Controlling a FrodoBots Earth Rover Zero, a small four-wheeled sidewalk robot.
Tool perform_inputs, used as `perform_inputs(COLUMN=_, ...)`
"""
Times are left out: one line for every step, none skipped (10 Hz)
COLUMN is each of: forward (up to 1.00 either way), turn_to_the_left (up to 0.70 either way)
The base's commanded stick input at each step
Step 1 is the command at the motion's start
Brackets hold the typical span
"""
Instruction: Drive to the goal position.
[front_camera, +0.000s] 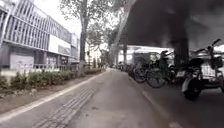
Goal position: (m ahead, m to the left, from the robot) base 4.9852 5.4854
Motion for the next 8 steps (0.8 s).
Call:
perform_inputs(forward=0.7, turn_to_the_left=0.0)
perform_inputs(forward=0.7, turn_to_the_left=0.0)
perform_inputs(forward=0.7, turn_to_the_left=0.13)
perform_inputs(forward=0.7, turn_to_the_left=0.14)
perform_inputs(forward=0.7, turn_to_the_left=0.09)
perform_inputs(forward=0.7, turn_to_the_left=0.0)
perform_inputs(forward=0.7, turn_to_the_left=0.0)
perform_inputs(forward=0.7, turn_to_the_left=0.0)
